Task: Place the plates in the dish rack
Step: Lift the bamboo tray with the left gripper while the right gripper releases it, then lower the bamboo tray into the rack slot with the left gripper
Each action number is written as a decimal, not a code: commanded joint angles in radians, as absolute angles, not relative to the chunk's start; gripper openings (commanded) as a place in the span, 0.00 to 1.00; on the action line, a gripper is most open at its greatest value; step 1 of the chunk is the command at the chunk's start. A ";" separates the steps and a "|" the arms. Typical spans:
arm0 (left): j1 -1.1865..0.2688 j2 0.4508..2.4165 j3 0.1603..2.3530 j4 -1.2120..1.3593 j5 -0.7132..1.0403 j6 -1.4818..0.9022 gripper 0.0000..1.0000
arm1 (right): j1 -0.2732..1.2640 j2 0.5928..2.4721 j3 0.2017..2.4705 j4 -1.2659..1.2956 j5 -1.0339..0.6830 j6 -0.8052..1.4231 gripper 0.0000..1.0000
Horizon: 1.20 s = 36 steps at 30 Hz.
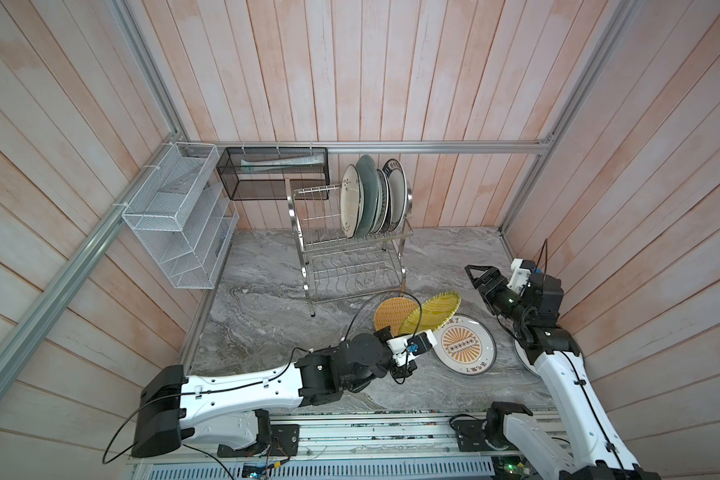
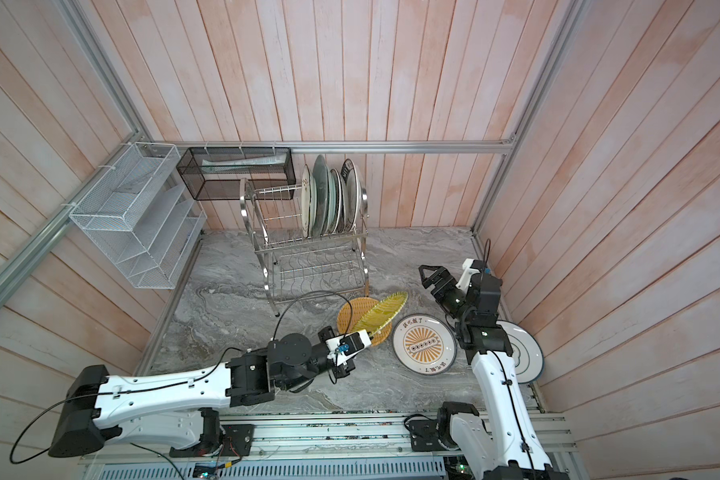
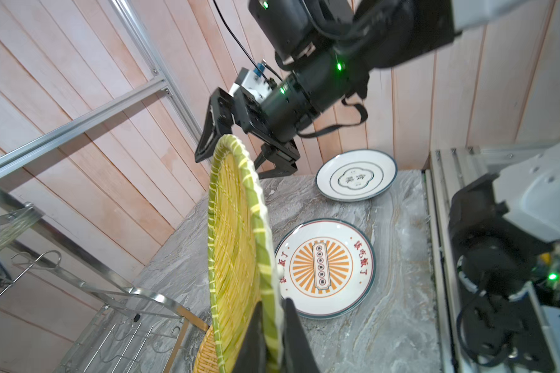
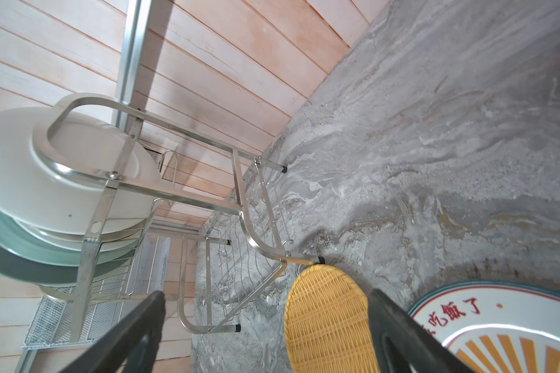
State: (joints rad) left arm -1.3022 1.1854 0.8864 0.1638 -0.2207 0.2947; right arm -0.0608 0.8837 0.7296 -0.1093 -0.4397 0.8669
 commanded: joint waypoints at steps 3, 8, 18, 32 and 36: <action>-1.304 1.089 0.998 0.148 -0.220 0.087 0.00 | -0.062 0.856 0.662 0.040 -0.480 0.771 0.98; -1.304 1.111 1.204 0.205 -0.316 0.105 0.00 | -0.057 0.823 0.580 0.122 -0.548 0.781 0.98; -1.027 1.233 1.506 0.116 -0.408 -0.044 0.00 | -0.025 0.715 0.497 0.147 -0.593 0.748 0.98; -0.542 1.305 1.486 0.067 -0.184 -0.331 0.00 | 0.085 0.749 0.471 0.173 -0.586 0.735 0.98; -0.502 1.386 1.526 0.033 -0.149 -0.356 0.00 | 0.115 0.756 0.463 0.168 -0.574 0.724 0.98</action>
State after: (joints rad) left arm -0.5117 1.3411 1.4849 0.0364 -0.2230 -0.3054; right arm 0.0990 0.7567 0.4736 0.1398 -0.5774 0.7494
